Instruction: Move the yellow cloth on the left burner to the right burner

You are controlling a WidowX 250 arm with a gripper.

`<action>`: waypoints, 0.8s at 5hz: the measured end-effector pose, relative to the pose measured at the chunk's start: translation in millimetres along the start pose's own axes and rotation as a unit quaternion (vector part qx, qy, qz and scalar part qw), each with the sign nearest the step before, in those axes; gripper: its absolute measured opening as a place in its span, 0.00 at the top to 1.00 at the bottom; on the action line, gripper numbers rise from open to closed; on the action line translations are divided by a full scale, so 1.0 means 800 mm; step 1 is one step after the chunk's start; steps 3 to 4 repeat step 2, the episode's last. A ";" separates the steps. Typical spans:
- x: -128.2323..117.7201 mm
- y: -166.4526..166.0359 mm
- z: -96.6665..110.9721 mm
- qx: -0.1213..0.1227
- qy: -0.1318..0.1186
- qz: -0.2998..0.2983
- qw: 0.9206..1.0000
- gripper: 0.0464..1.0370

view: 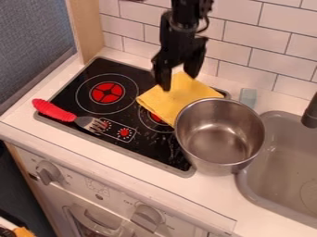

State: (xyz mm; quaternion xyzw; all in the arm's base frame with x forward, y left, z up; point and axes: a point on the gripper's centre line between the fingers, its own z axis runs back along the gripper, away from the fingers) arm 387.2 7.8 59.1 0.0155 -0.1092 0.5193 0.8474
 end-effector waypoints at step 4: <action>0.010 0.001 0.061 -0.051 -0.032 0.020 0.998 0.04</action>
